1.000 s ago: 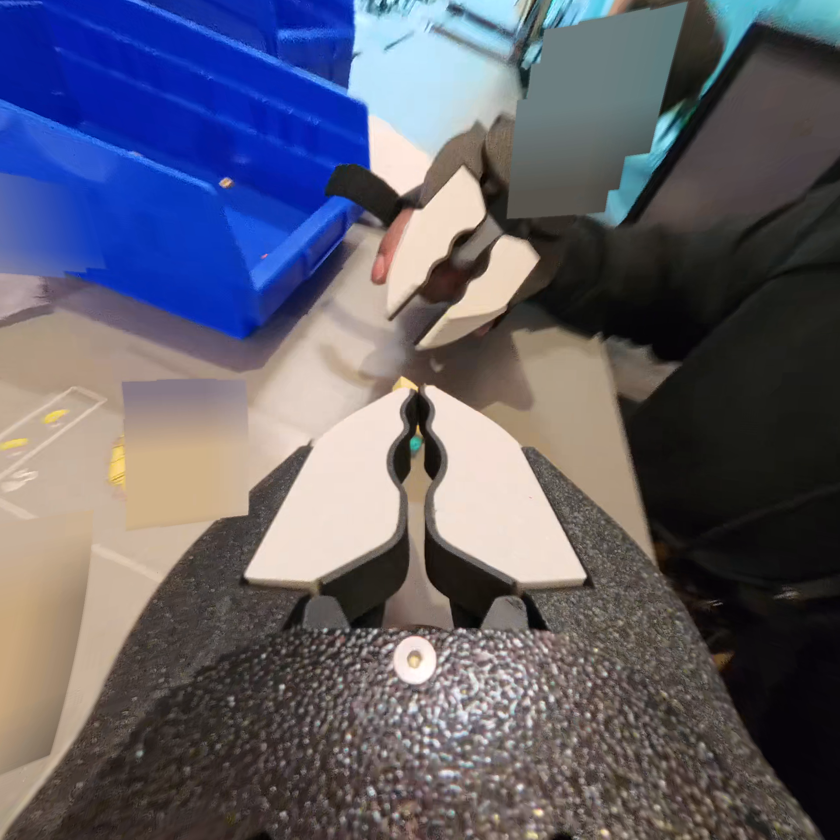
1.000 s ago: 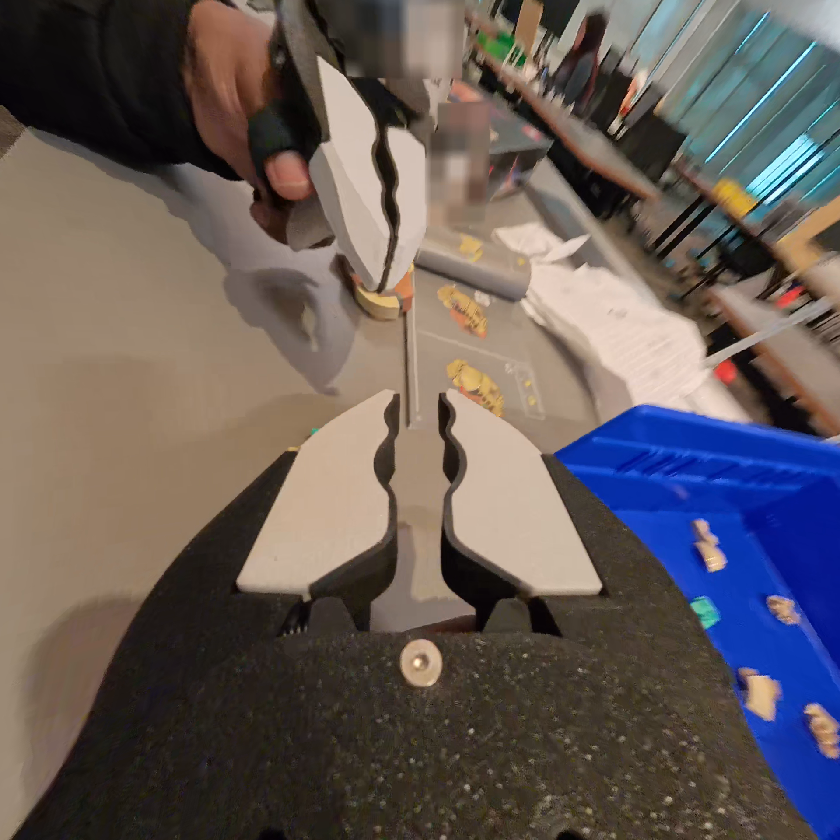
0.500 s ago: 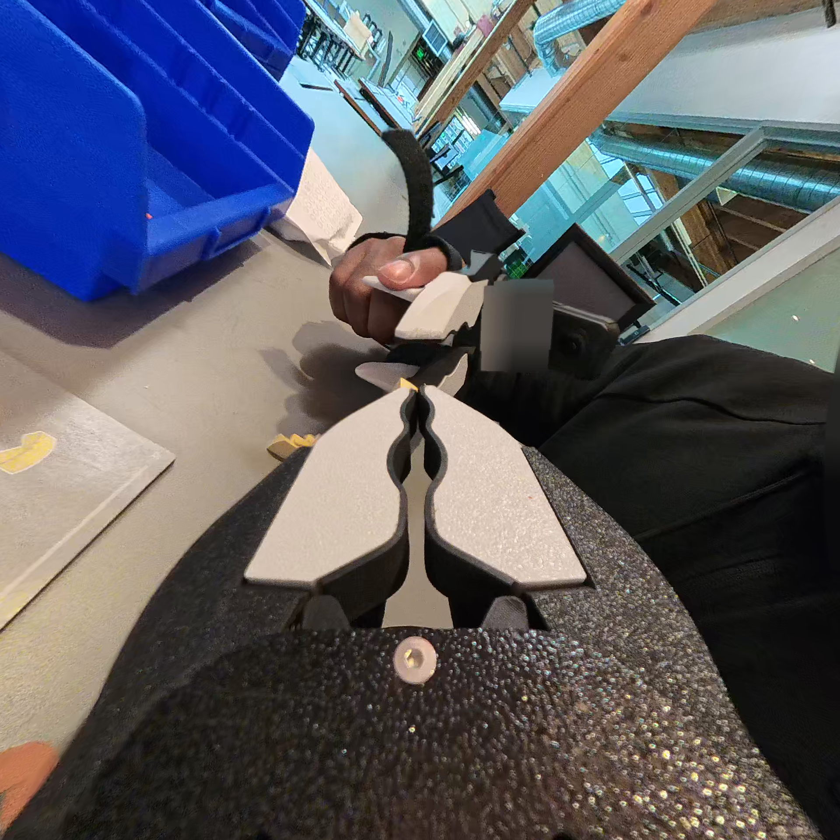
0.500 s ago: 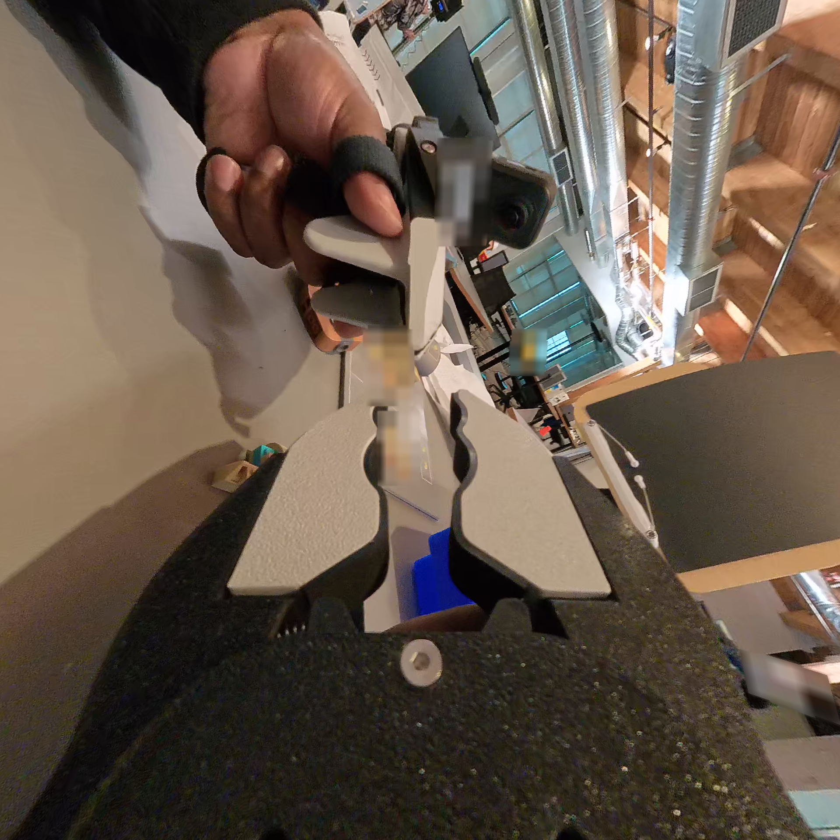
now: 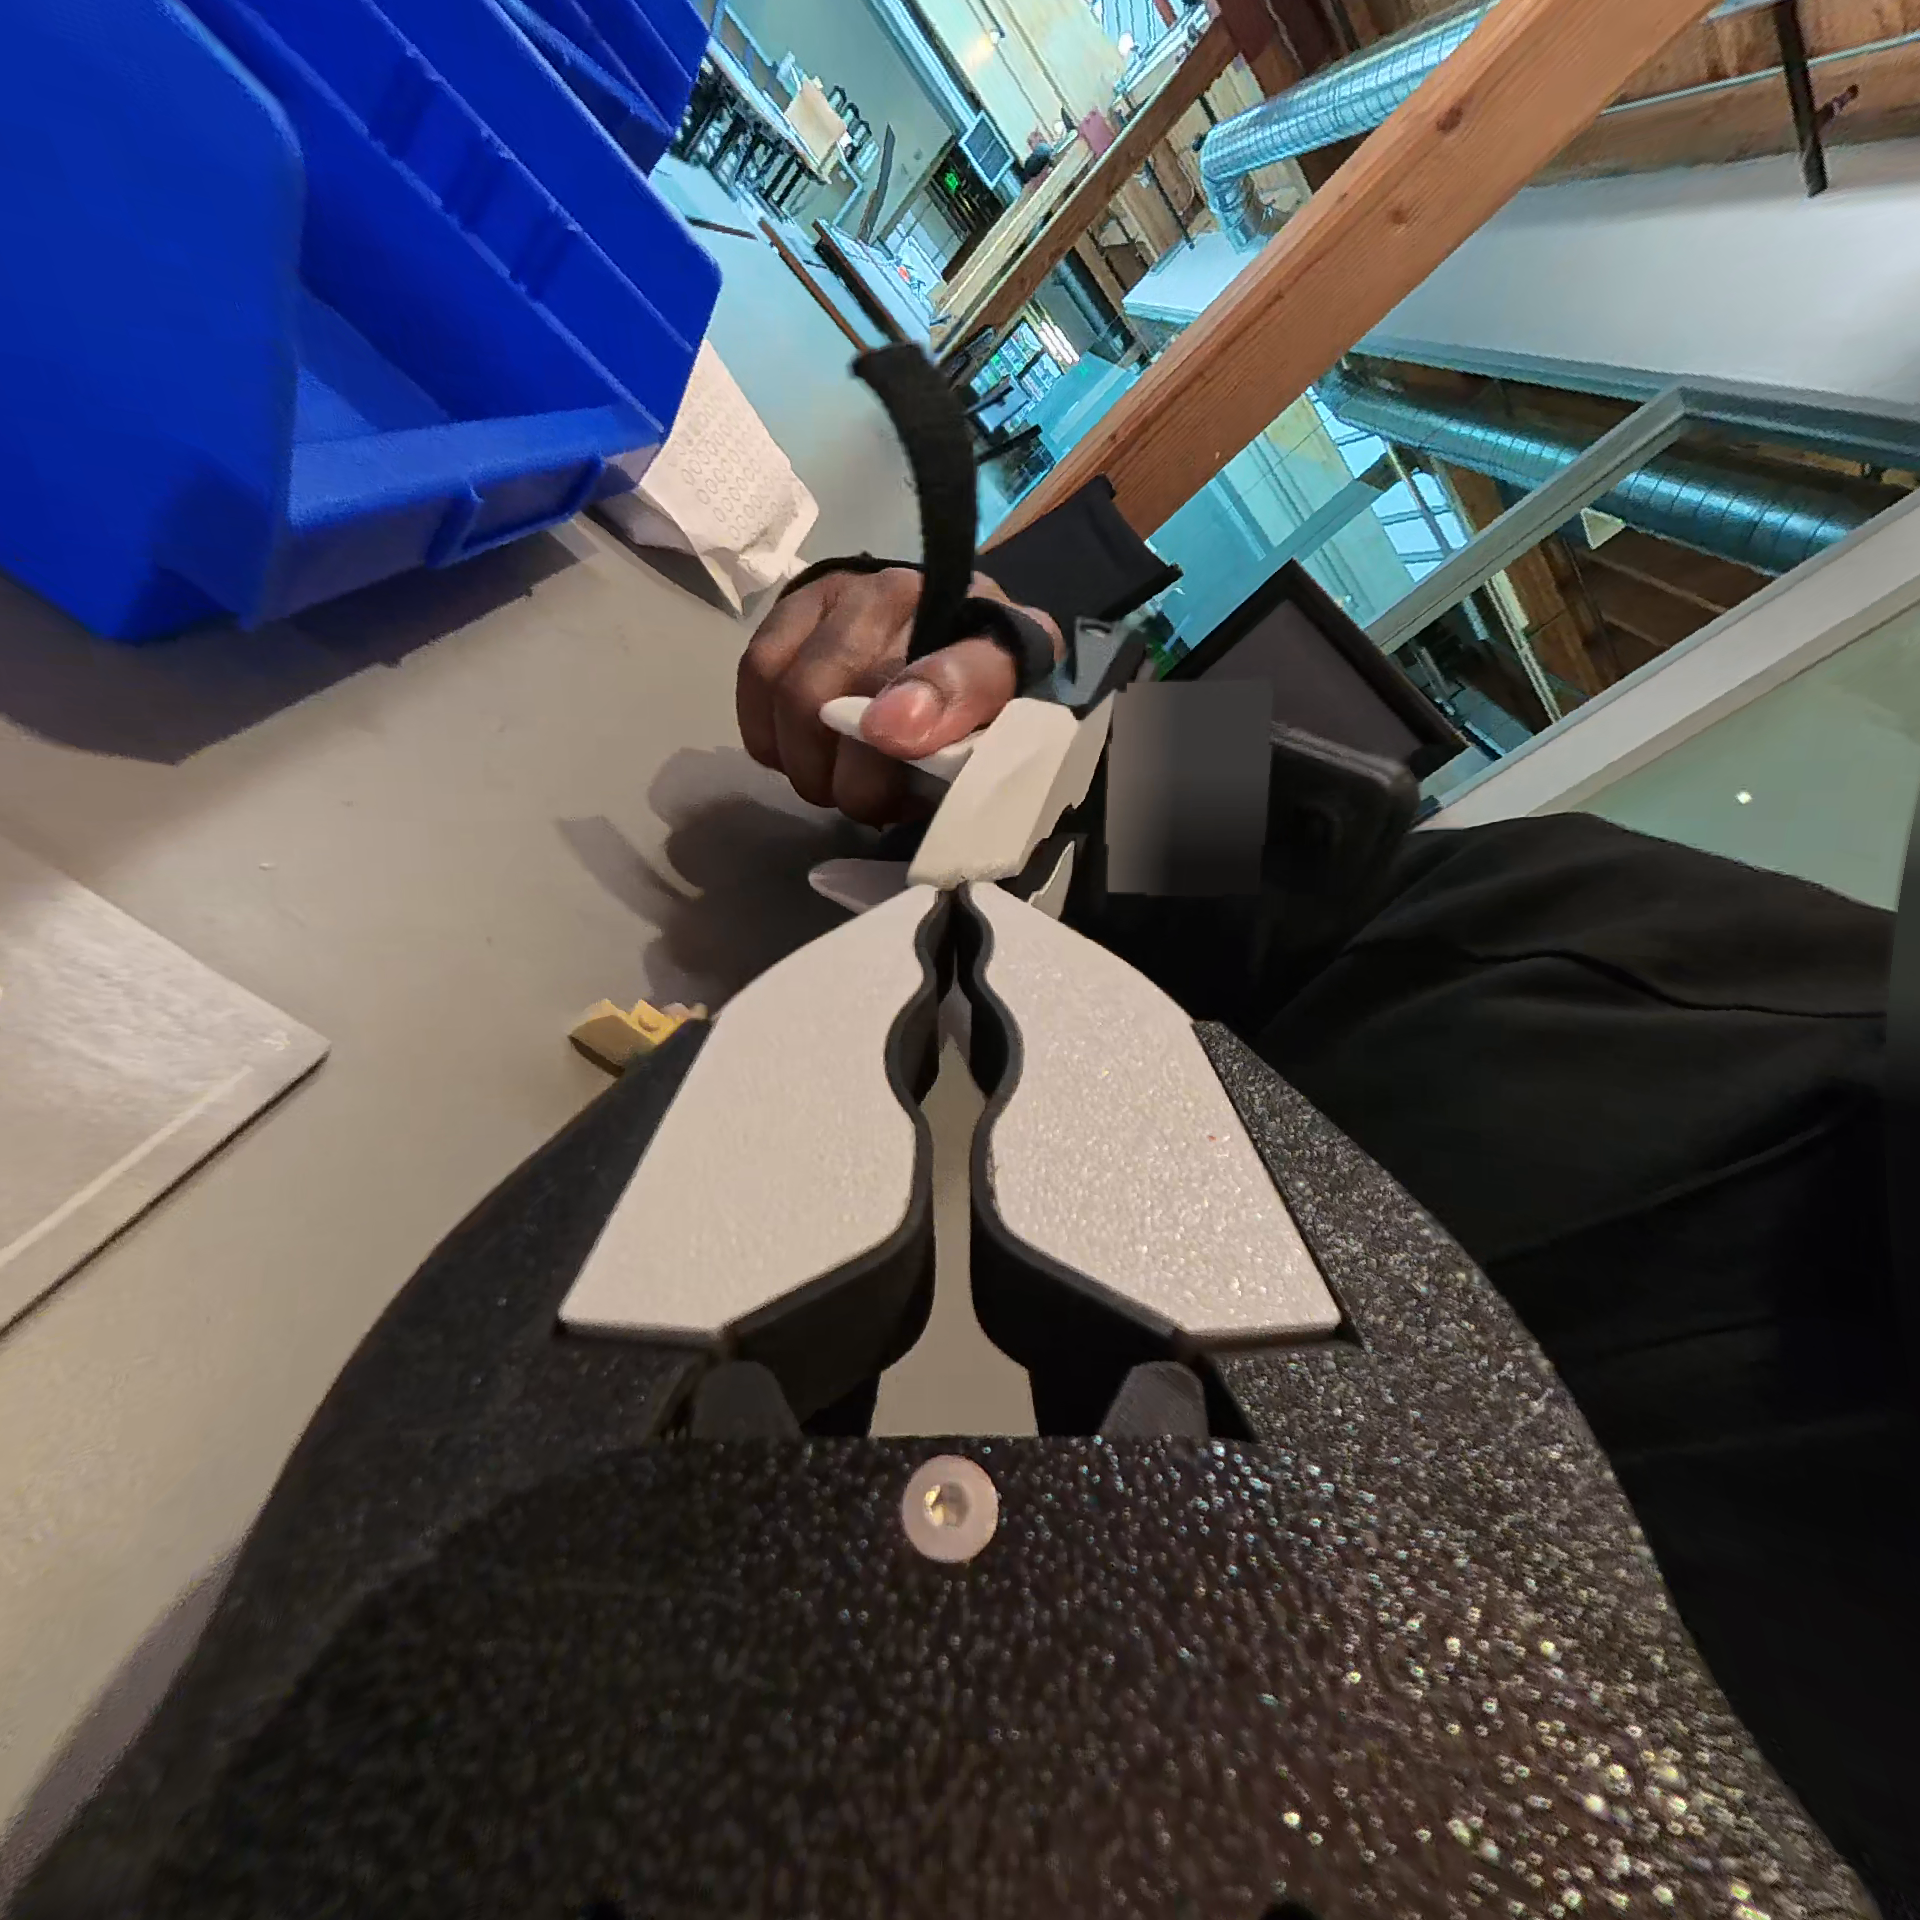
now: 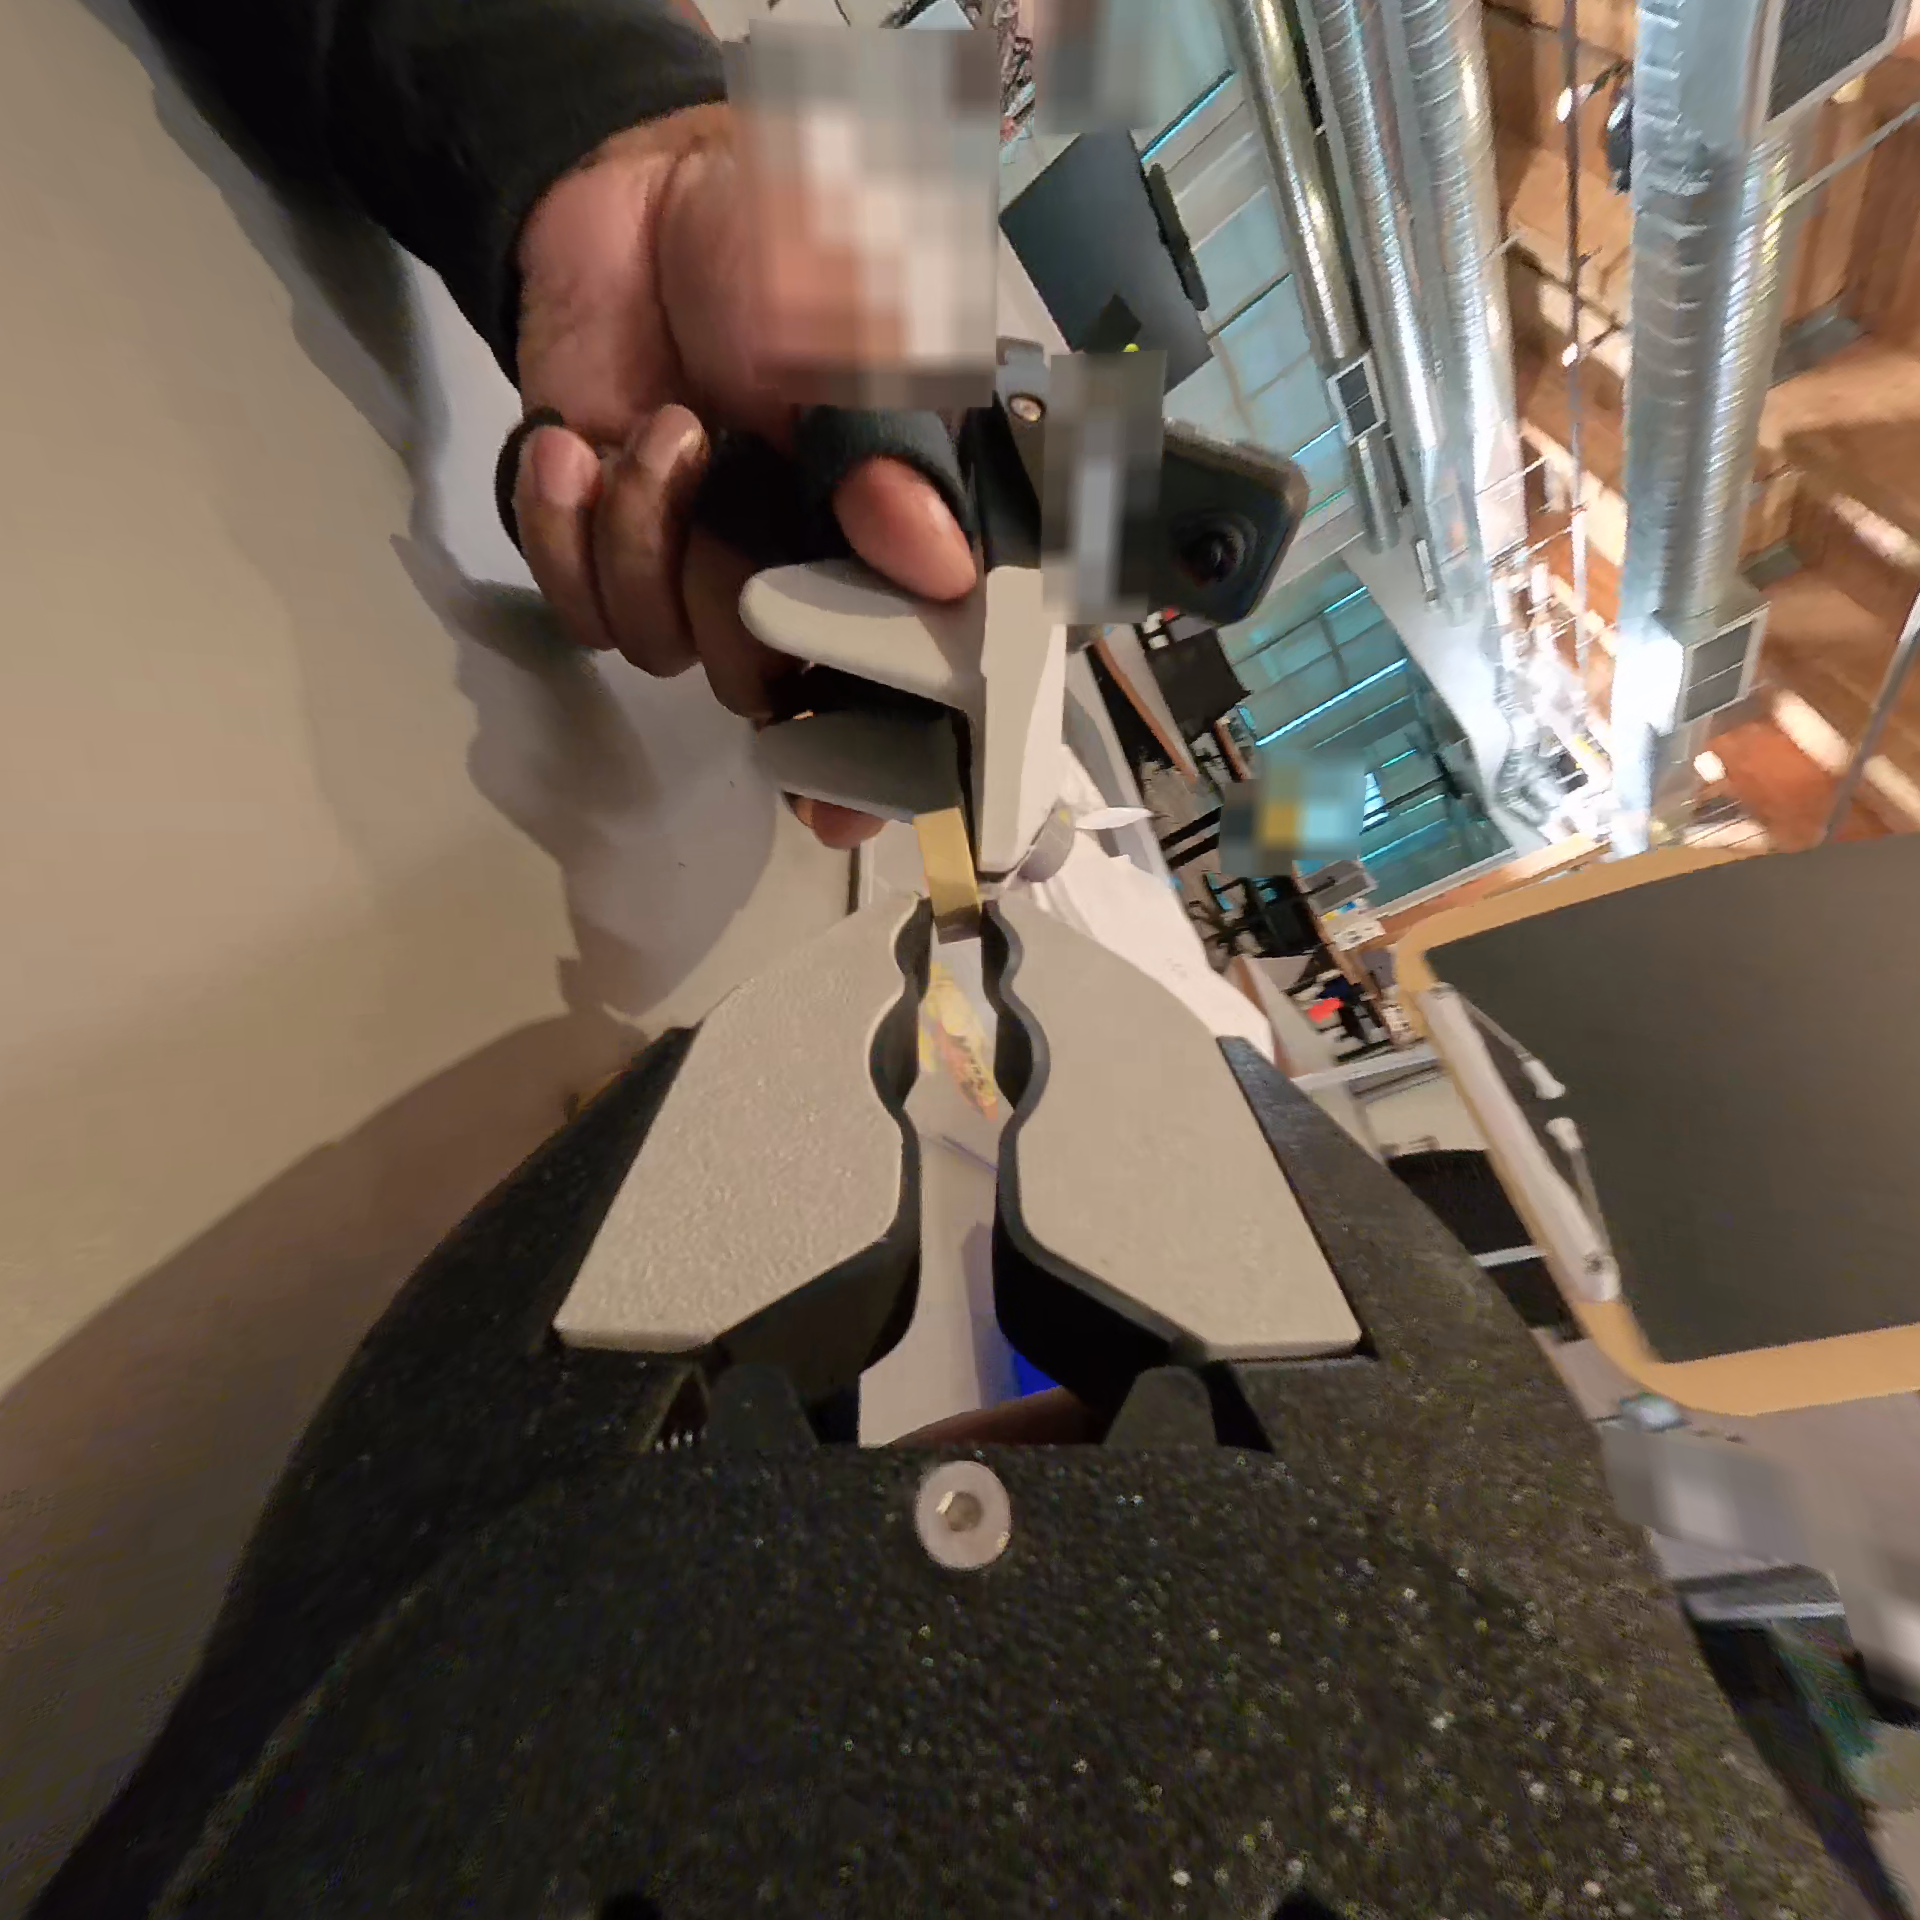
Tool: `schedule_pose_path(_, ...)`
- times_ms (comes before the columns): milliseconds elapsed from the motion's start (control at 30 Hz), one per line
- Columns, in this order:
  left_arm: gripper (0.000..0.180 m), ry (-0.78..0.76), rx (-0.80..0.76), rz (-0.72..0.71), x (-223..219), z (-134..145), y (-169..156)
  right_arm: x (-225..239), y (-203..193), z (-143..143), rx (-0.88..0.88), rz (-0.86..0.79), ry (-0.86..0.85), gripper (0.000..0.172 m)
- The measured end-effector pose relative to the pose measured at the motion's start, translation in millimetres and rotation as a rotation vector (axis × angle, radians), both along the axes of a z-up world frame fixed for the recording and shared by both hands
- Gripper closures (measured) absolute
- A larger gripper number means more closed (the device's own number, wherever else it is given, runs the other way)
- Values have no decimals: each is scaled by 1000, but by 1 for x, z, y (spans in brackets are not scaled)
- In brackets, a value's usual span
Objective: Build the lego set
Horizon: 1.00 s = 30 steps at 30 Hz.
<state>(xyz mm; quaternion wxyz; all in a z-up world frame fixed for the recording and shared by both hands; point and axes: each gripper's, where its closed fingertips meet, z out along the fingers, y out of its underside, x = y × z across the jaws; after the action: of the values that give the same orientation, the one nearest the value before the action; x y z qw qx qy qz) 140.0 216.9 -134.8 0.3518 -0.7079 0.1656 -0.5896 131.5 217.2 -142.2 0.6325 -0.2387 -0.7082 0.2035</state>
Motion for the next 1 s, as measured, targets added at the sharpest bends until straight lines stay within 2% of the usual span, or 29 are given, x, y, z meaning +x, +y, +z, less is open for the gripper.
schedule_pose_path(67, 180, 45, 83, 0, -1, 2, 0, 1, 4, -2, -93, 5, -28, 163)
schedule_pose_path(133, 180, 151, 232, -10, -1, 3, -2, 1, 7, -8, -204, 14, -75, 163)
schedule_pose_path(200, 162, 324, 390, 7, -2, -4, 0, 0, 9, -13, -296, 17, -116, 163)
schedule_pose_path(233, 161, 403, 469, 9, -2, -8, 0, -1, 8, -17, -334, 22, -142, 163)
schedule_pose_path(333, 159, 595, 661, 36, -1, -15, 3, -1, 5, -26, -385, 25, -205, 163)
schedule_pose_path(433, 159, 739, 775, 31, 0, -22, 5, -2, 6, -32, -399, 11, -240, 163)
schedule_pose_path(567, 162, 880, 835, 0, -4, -33, 5, -2, 7, -34, -417, 3, -254, 163)
schedule_pose_path(667, 167, 931, 858, -13, -7, -38, 5, -3, 5, -33, -415, 11, -255, 163)
schedule_pose_path(833, 172, 939, 865, -18, -6, -45, 4, -4, 4, -39, -400, 9, -284, 163)
schedule_pose_path(1000, 173, 890, 824, 66, -15, -44, 14, 11, 17, -41, -419, -7, -379, 156)
